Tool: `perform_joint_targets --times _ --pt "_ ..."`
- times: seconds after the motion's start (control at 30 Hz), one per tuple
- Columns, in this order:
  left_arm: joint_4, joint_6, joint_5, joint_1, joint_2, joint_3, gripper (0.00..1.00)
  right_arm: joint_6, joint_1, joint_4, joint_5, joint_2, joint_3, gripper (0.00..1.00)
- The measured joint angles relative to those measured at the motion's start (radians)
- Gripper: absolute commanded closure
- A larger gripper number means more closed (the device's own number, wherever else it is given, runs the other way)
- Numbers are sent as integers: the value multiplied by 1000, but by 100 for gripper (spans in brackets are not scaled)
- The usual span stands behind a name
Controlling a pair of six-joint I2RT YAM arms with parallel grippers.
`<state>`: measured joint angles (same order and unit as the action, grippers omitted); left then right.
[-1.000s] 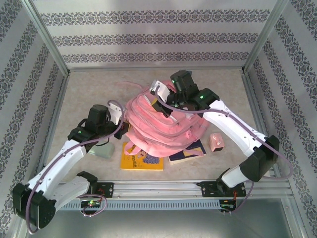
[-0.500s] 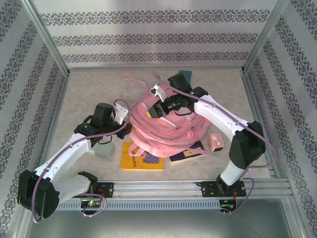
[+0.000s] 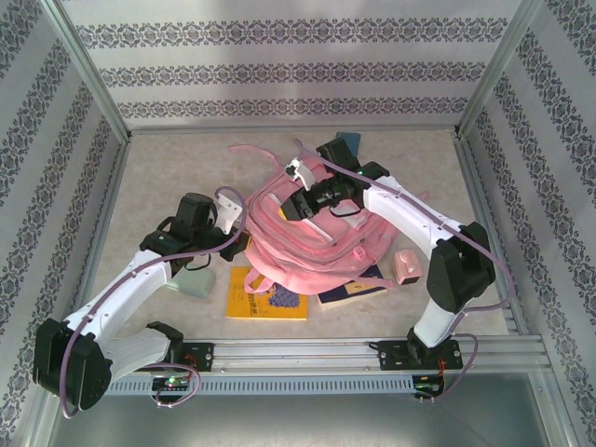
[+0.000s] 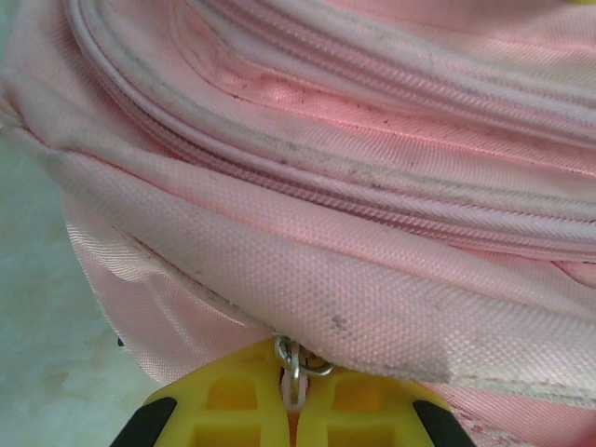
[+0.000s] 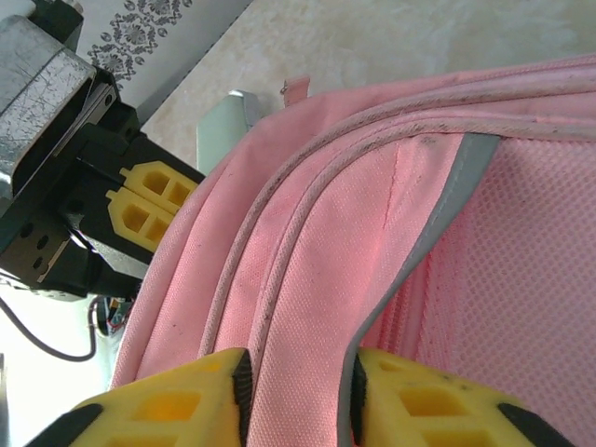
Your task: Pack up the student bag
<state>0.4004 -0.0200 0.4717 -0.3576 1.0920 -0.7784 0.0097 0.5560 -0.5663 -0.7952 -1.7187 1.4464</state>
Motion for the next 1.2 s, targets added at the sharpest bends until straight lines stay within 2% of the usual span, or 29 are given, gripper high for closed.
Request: perform_joint_targets --times 0.2,0.57,0.77,0.97,1.2 --pt "0 -4 0 0 8 0 100 34 12 -13 26 -53 10 100" --pt "18 15 21 6 -42 0 100 260 -14 -88 133 -87 127 100" --pt "139 48 95 6 -41 -59 100 357 24 -116 282 -87 153 100" --pt "245 73 136 -1 -10 -173 100 393 71 -135 408 -88 211 100" --pt "304 119 180 -16 49 -219 99 408 117 -168 508 -110 250 100"
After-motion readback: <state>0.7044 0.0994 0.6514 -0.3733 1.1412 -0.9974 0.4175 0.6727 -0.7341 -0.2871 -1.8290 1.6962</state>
